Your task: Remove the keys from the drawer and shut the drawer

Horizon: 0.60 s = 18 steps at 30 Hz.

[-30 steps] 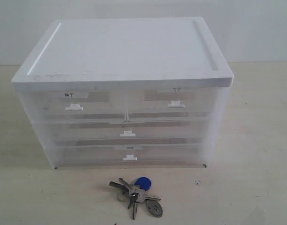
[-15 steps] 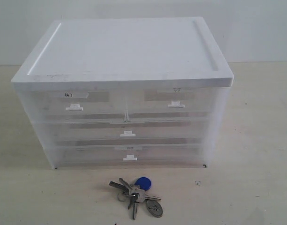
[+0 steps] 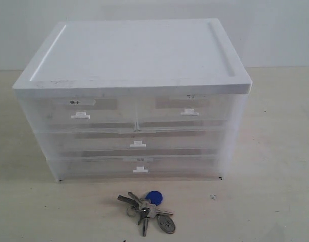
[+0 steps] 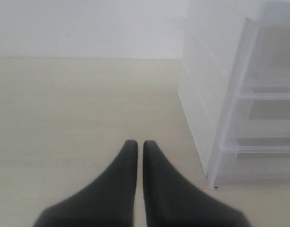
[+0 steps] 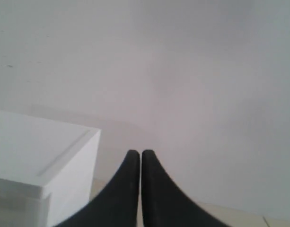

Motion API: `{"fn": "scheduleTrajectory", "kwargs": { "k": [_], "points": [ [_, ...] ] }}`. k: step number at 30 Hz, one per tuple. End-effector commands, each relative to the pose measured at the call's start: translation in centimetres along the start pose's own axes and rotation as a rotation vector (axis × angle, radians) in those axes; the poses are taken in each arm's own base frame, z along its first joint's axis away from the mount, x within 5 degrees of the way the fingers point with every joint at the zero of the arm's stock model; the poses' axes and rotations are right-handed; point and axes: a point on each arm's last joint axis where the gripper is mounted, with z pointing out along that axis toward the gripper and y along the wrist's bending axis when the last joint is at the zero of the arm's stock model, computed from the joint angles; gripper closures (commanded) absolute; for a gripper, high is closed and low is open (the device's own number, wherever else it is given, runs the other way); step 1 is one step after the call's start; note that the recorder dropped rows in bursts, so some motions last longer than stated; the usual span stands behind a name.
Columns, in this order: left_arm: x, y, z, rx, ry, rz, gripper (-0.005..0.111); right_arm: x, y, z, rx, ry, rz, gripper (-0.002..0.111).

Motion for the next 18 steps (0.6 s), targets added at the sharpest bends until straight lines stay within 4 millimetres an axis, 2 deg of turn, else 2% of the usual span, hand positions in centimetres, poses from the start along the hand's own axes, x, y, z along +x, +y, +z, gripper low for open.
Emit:
{"fn": "scheduleTrajectory", "kwargs": {
  "k": [1,7,9,11,18],
  "points": [
    [-0.2,0.0,0.0,0.0,-0.012,0.003,0.102,3.2,0.2,1.2,0.102,-0.042,-0.046,0.108],
    [-0.2,0.0,0.0,0.0,-0.012,0.003,0.102,9.8,0.9,1.9,0.117,0.126,-0.034,0.108],
    [-0.2,0.0,0.0,0.0,-0.012,0.003,0.102,11.4,1.1,1.9,0.112,0.162,-0.012,0.108],
    [-0.2,0.0,0.0,0.0,-0.012,0.003,0.102,11.5,1.1,1.9,0.113,0.165,0.012,0.108],
    [-0.2,0.0,0.0,0.0,-0.012,0.003,0.102,13.4,1.2,1.4,0.113,0.378,0.071,0.108]
  ]
}}
